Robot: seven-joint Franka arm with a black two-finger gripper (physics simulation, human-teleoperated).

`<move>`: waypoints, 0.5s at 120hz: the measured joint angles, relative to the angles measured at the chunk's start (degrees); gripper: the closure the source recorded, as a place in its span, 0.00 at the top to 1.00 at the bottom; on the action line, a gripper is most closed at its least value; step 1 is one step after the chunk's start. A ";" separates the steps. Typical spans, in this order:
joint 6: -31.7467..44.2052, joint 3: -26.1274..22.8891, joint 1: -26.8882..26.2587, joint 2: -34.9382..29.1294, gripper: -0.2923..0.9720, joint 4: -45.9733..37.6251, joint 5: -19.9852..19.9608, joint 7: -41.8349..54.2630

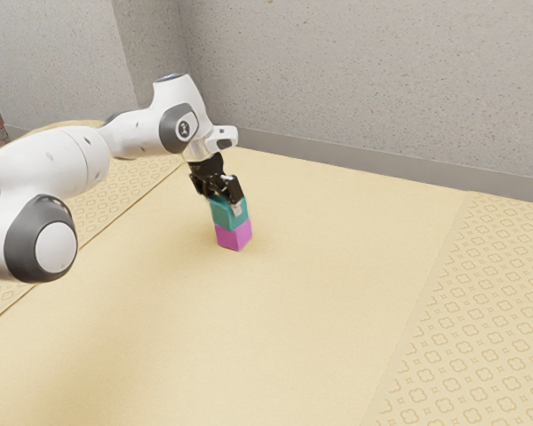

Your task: Pick up the blue block with one arm, and put the blue block on the pink block with one arm

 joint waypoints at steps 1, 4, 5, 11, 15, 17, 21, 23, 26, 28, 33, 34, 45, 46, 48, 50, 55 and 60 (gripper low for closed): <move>-0.09 0.13 -0.03 -0.12 0.67 0.00 -0.04 0.07; -0.45 0.50 -0.23 -0.60 0.68 0.00 -0.11 0.28; -0.63 0.69 -0.34 -0.85 0.68 0.00 -0.12 0.35; -2.24 1.96 -1.43 -3.09 0.70 0.00 0.30 0.78; -3.62 2.38 -2.32 -5.09 0.71 -0.01 1.23 1.06; -4.47 2.50 -2.67 -6.50 0.71 -0.02 1.78 1.20; -6.28 2.67 -3.26 -9.24 0.72 -0.03 2.83 1.47; -7.32 2.72 -3.55 -10.82 0.73 -0.05 3.36 1.61; -8.92 2.77 -3.99 -13.14 0.73 -0.06 4.22 1.87; -10.01 2.80 -4.48 -14.63 0.73 -0.10 4.84 2.06; -13.02 2.78 -5.78 -19.41 0.74 -0.96 6.48 2.55; -13.63 2.77 -6.03 -20.37 0.74 -1.24 6.79 2.65; -19.41 2.02 -7.17 -35.63 0.75 -12.36 9.04 3.63; -19.91 1.93 -7.19 -37.15 0.75 -13.71 9.18 3.72; -20.93 1.78 -7.20 -40.49 0.75 -16.73 9.44 3.88; -21.93 1.64 -7.22 -43.59 0.75 -19.37 9.66 4.04; -24.67 1.07 -7.13 -49.94 0.76 -24.16 10.12 4.43; -27.62 -0.01 -6.96 -53.68 0.76 -26.29 10.57 4.79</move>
